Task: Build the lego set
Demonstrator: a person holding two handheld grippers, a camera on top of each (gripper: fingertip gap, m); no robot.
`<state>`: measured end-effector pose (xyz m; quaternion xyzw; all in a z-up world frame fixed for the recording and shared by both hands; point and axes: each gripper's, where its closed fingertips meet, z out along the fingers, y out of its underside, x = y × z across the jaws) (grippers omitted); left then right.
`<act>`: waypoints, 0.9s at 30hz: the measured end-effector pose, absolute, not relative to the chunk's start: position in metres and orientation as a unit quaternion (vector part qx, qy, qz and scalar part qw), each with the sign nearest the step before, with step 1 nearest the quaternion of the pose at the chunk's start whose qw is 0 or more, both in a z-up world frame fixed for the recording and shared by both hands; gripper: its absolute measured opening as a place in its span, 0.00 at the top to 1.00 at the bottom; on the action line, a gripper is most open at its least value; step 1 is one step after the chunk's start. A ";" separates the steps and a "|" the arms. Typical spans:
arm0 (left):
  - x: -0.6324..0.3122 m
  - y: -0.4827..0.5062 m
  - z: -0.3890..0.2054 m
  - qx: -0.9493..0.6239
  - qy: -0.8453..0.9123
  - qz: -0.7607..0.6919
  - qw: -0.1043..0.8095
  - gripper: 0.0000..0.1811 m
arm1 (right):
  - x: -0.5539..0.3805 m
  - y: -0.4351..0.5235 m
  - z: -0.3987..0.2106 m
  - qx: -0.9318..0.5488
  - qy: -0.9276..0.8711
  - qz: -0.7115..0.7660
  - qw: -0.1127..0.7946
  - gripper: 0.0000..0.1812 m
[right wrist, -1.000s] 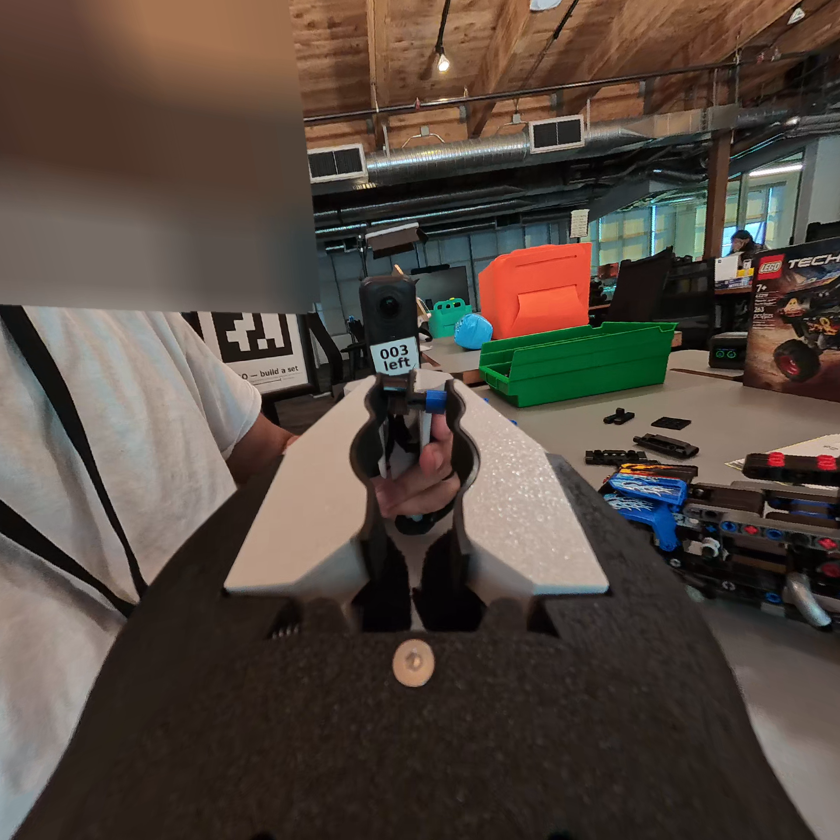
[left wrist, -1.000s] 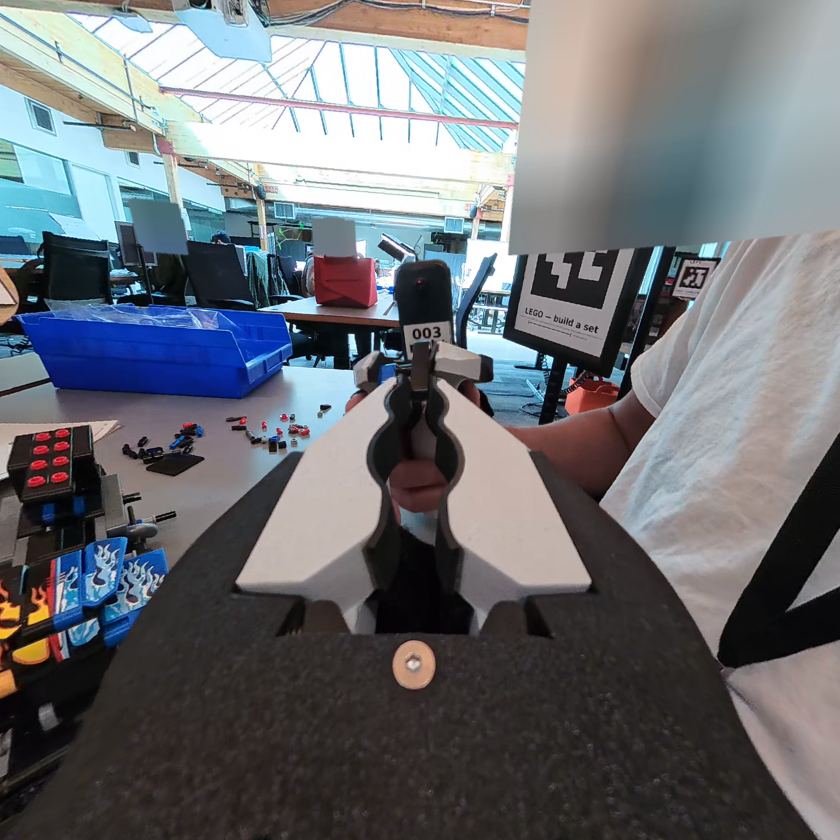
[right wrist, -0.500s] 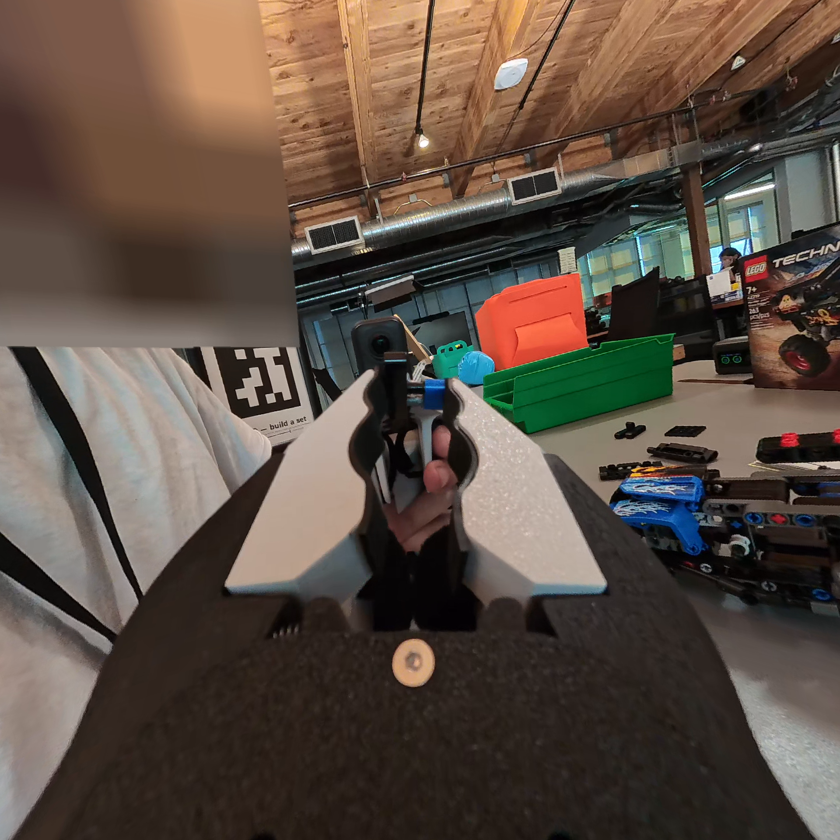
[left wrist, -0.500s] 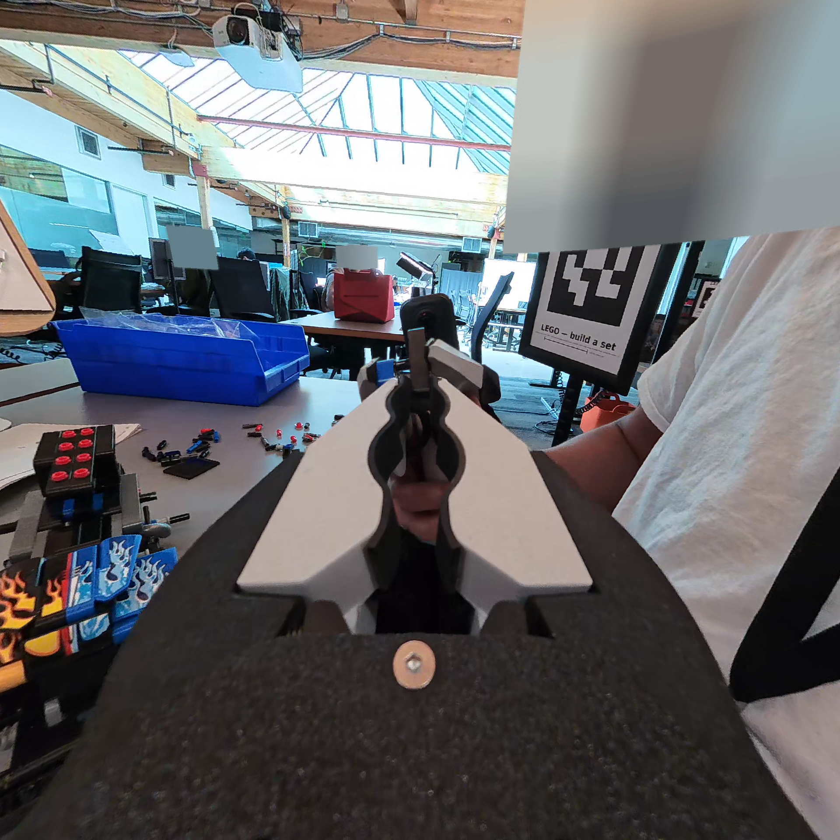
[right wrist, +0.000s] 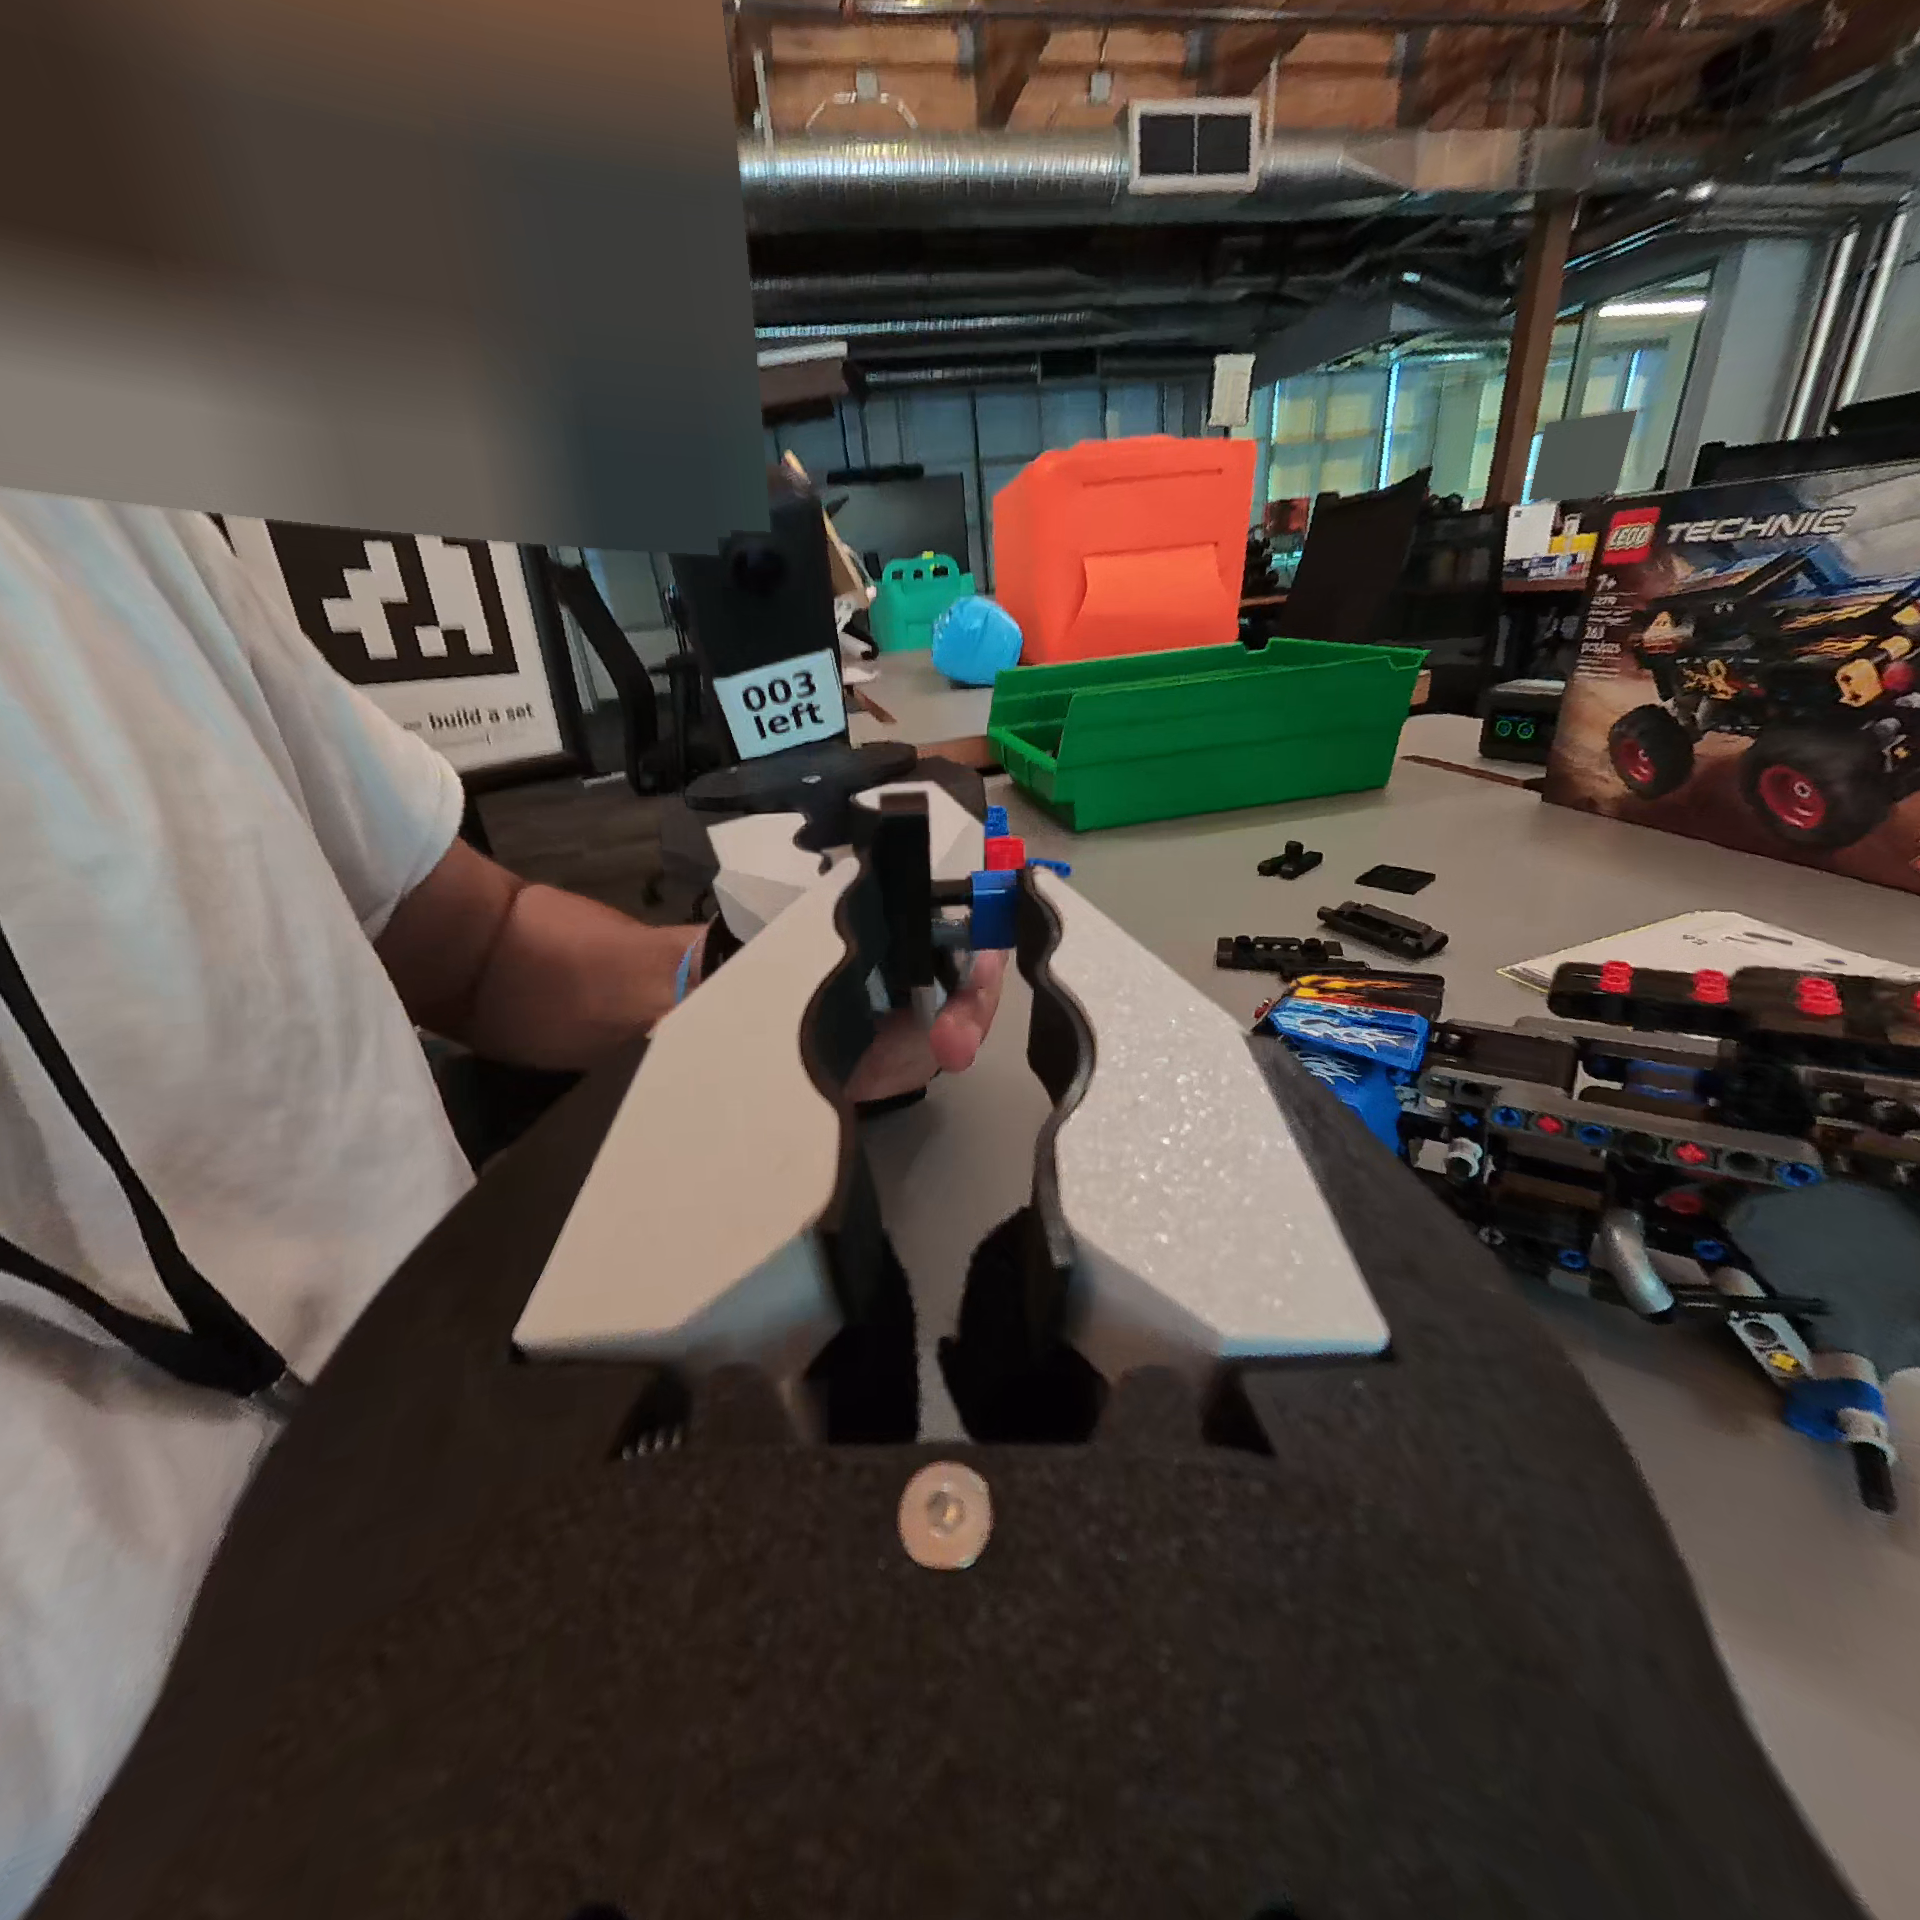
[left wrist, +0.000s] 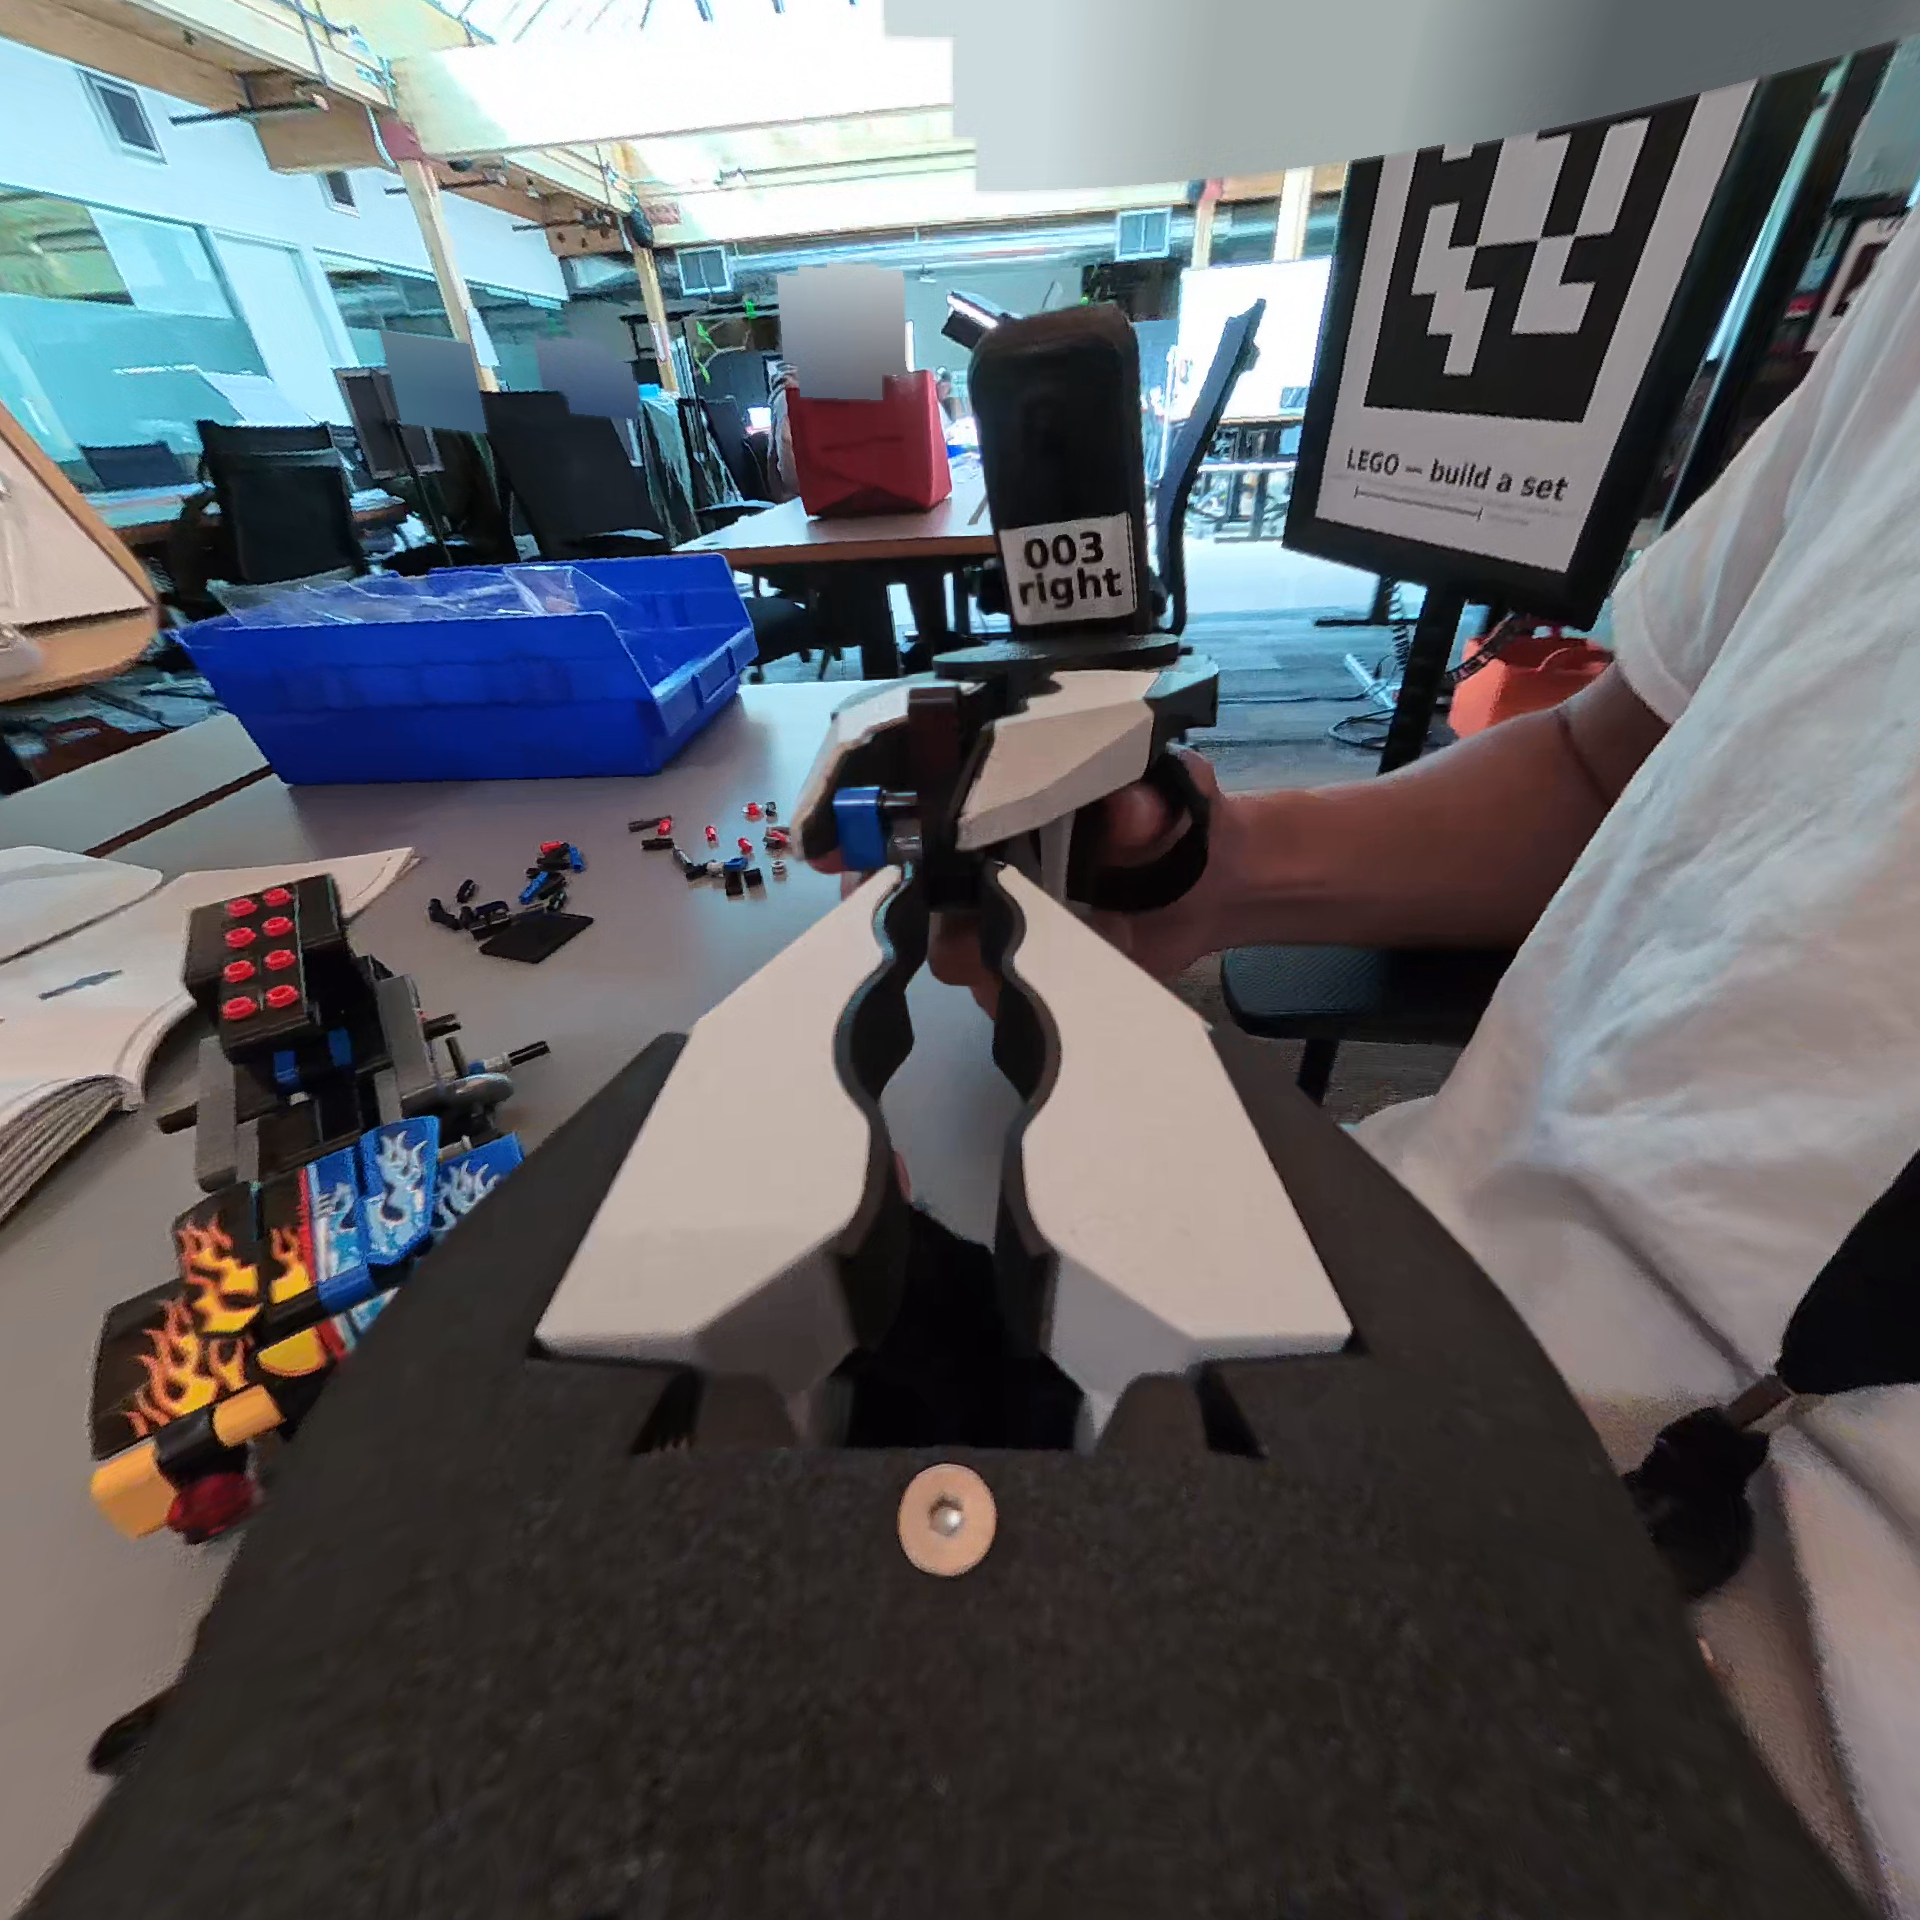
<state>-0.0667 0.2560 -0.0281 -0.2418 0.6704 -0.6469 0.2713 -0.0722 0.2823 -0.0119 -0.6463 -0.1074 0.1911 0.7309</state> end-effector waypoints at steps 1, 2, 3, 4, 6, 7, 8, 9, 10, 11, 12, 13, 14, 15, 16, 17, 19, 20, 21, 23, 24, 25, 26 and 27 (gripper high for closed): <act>-0.066 0.257 -0.028 -0.237 0.672 -0.641 0.286 0.96 | -0.073 0.283 -0.013 -0.650 -0.111 0.188 0.728 0.87; -0.066 0.256 -0.029 -0.232 0.675 -0.635 0.296 0.97 | -0.074 0.283 -0.011 -0.646 -0.115 0.192 0.730 0.87; -0.065 0.256 -0.032 -0.232 0.682 -0.626 0.299 0.97 | -0.076 0.282 -0.012 -0.644 -0.122 0.198 0.729 0.86; -0.064 0.257 -0.035 -0.234 0.687 -0.618 0.301 0.97 | -0.075 0.284 -0.014 -0.647 -0.120 0.200 0.726 0.86; -0.064 0.258 -0.038 -0.237 0.692 -0.617 0.290 0.97 | -0.075 0.286 -0.017 -0.648 -0.119 0.206 0.723 0.86; -0.064 0.259 -0.038 -0.239 0.692 -0.618 0.287 0.97 | -0.074 0.287 -0.018 -0.652 -0.116 0.208 0.720 0.86; -0.064 0.259 -0.037 -0.240 0.690 -0.621 0.284 0.97 | -0.074 0.287 -0.018 -0.652 -0.114 0.217 0.717 0.86; -0.065 0.258 -0.035 -0.238 0.687 -0.627 0.280 0.97 | -0.074 0.287 -0.018 -0.651 -0.112 0.227 0.716 0.86; -0.066 0.258 -0.034 -0.237 0.684 -0.634 0.273 0.97 | -0.075 0.286 -0.016 -0.644 -0.113 0.235 0.719 0.86; -0.067 0.258 -0.033 -0.239 0.681 -0.640 0.264 0.97 | -0.075 0.285 -0.015 -0.642 -0.112 0.240 0.719 0.86; -0.067 0.258 -0.032 -0.243 0.676 -0.648 0.253 0.97 | -0.075 0.285 -0.015 -0.640 -0.112 0.239 0.721 0.86; -0.068 0.256 -0.031 -0.244 0.672 -0.658 0.238 0.97 | -0.075 0.285 -0.014 -0.637 -0.117 0.239 0.723 0.87; -0.069 0.255 -0.029 -0.245 0.668 -0.664 0.229 0.97 | -0.076 0.283 -0.013 -0.632 -0.123 0.241 0.726 0.87; -0.070 0.255 -0.029 -0.242 0.670 -0.664 0.228 0.97 | -0.076 0.283 -0.013 -0.631 -0.124 0.241 0.727 0.87; -0.071 0.255 -0.029 -0.240 0.671 -0.664 0.226 0.97 | -0.077 0.283 -0.014 -0.630 -0.127 0.241 0.727 0.87; -0.071 0.255 -0.029 -0.239 0.671 -0.665 0.225 0.97 | -0.077 0.283 -0.014 -0.631 -0.130 0.240 0.727 0.87; -0.072 0.254 -0.030 -0.236 0.673 -0.666 0.220 0.97 | -0.078 0.282 -0.014 -0.632 -0.138 0.240 0.724 0.87; -0.072 0.254 -0.030 -0.235 0.673 -0.665 0.222 0.97 | -0.078 0.282 -0.015 -0.633 -0.139 0.242 0.722 0.87; -0.073 0.253 -0.029 -0.232 0.674 -0.666 0.221 0.97 | -0.078 0.282 -0.014 -0.631 -0.139 0.243 0.723 0.87; -0.074 0.252 -0.027 -0.229 0.670 -0.672 0.215 0.97 | -0.079 0.280 -0.013 -0.626 -0.141 0.251 0.725 0.87; -0.075 0.251 -0.027 -0.227 0.670 -0.675 0.209 0.97 | -0.080 0.280 -0.012 -0.621 -0.141 0.252 0.728 0.87; -0.075 0.250 -0.027 -0.222 0.671 -0.675 0.212 0.97 | -0.081 0.279 -0.011 -0.620 -0.145 0.256 0.727 0.87; -0.075 0.250 -0.027 -0.221 0.671 -0.674 0.214 0.97 | -0.082 0.278 -0.011 -0.617 -0.150 0.248 0.731 0.87; -0.075 0.249 -0.027 -0.223 0.671 -0.675 0.208 0.97 | -0.082 0.278 -0.011 -0.619 -0.151 0.243 0.731 0.87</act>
